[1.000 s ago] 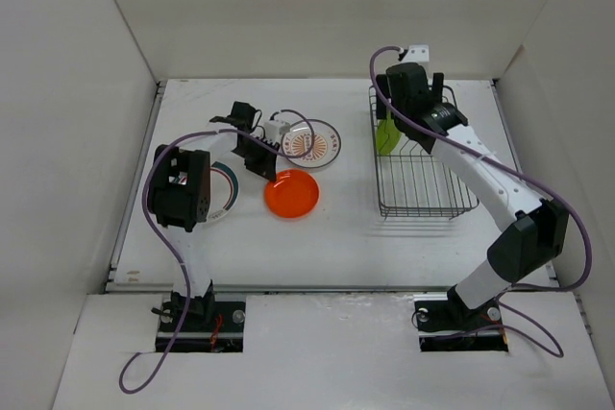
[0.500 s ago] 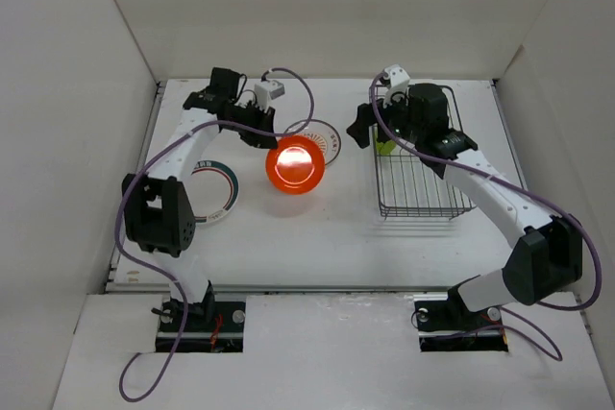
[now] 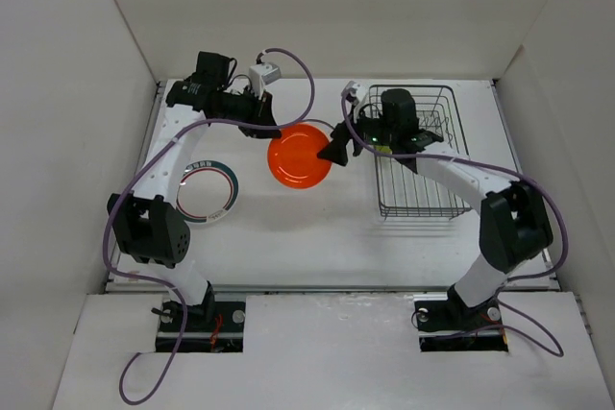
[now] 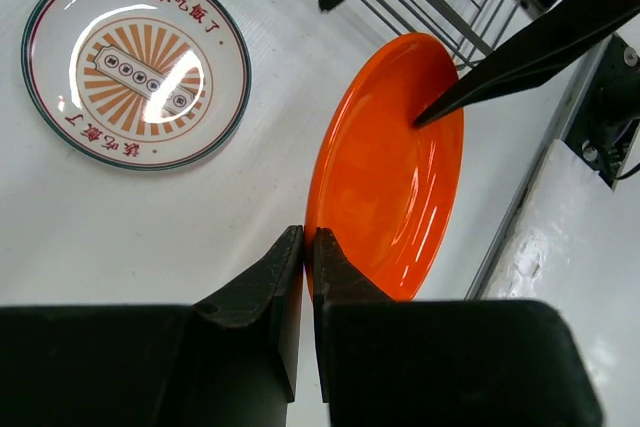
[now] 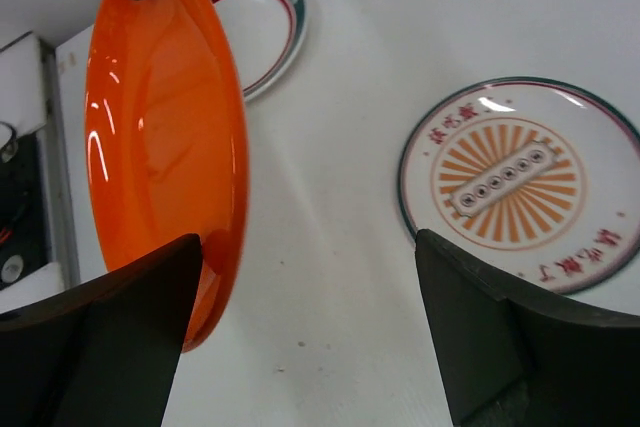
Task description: Load the plates into the dish rack
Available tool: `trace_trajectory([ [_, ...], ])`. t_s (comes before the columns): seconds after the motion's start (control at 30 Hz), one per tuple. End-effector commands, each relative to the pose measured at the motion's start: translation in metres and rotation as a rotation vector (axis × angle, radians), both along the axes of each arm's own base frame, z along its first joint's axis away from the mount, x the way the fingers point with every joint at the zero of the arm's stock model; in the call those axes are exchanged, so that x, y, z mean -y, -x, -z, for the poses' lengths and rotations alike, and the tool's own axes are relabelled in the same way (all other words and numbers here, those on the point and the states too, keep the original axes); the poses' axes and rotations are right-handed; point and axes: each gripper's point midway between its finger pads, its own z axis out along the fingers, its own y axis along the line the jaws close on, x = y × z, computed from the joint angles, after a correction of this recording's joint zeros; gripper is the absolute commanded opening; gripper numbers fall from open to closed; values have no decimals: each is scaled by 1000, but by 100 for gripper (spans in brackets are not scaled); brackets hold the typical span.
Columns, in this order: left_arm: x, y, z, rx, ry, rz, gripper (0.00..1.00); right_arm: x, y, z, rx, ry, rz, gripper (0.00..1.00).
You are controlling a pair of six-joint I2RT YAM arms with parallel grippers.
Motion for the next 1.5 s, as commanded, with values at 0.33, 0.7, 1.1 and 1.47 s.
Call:
trace_trajectory([
  [0.33,4,-10,-23,52,39,-9,54,-35,5,-40,61,-81,-77,0],
  [0.7,-27,-64,7,137,-157,-377,100,259,-51,-78,-6,247,1276,0],
  [1.1,-19,-62,26,123,-206,-367,100,323,-65,-66,-45,346,1497,0],
  [1.47,-18,-58,31,102,-202,-352,100,276,-83,-31,-105,355,1391,0],
])
